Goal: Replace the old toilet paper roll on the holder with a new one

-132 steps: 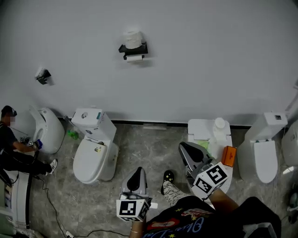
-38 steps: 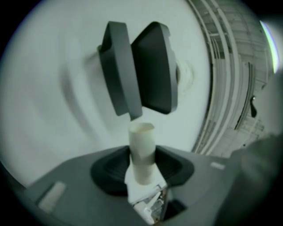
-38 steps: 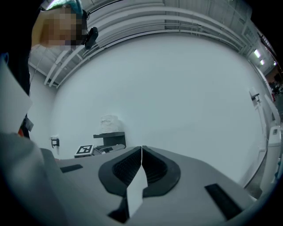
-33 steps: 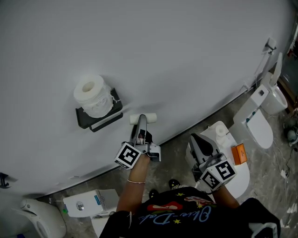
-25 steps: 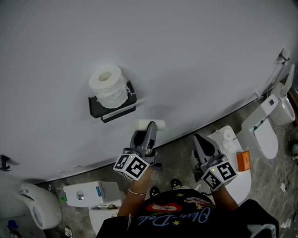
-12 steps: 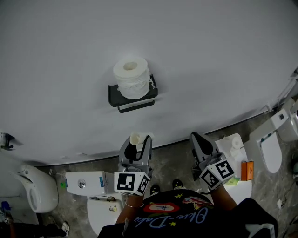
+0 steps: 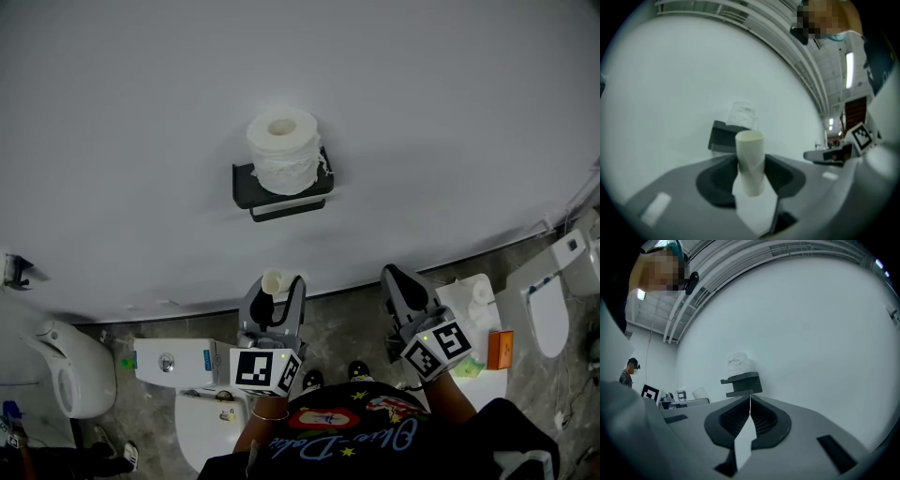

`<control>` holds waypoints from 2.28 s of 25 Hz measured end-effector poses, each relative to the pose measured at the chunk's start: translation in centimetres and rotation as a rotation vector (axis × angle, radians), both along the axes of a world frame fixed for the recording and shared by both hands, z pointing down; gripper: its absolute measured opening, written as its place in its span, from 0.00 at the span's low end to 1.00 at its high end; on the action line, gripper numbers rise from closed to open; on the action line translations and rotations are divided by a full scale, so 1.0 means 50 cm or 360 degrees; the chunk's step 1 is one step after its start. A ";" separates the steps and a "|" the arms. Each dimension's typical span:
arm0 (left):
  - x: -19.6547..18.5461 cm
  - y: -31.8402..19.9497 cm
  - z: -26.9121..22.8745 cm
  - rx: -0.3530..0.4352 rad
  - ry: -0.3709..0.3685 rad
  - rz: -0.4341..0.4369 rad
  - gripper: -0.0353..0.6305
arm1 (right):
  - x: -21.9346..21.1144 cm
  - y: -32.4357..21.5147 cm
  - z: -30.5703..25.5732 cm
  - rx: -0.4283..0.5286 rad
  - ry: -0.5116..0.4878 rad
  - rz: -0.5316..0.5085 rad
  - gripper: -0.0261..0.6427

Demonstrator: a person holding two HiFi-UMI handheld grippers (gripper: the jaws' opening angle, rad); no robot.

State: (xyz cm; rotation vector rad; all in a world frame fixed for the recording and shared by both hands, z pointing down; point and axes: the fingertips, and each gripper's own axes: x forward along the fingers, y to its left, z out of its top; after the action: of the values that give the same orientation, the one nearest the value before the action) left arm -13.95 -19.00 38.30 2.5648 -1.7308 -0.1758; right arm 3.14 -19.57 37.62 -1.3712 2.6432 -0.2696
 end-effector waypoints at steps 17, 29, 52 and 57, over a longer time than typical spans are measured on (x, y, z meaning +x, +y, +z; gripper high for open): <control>-0.027 -0.007 -0.016 0.0011 0.0031 -0.0010 0.32 | -0.159 -0.049 -0.235 0.0684 0.0774 -0.0722 0.21; -0.111 0.011 -0.032 0.0031 0.0092 -0.0178 0.32 | -0.314 -0.163 -0.317 0.0867 0.1764 -0.1302 0.38; -0.139 0.060 -0.003 -0.0047 0.0118 -0.0261 0.32 | -0.294 -0.197 -0.287 0.0720 0.1798 -0.1202 0.36; -0.121 0.045 0.000 -0.0063 0.0049 -0.0220 0.32 | -0.192 -0.150 -0.358 0.0643 0.0807 -0.1078 0.36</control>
State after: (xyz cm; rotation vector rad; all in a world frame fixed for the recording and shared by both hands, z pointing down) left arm -19.98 -16.74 38.30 2.4032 -1.8810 -0.1823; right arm -6.47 -27.05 19.70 -0.4251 3.2367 0.5942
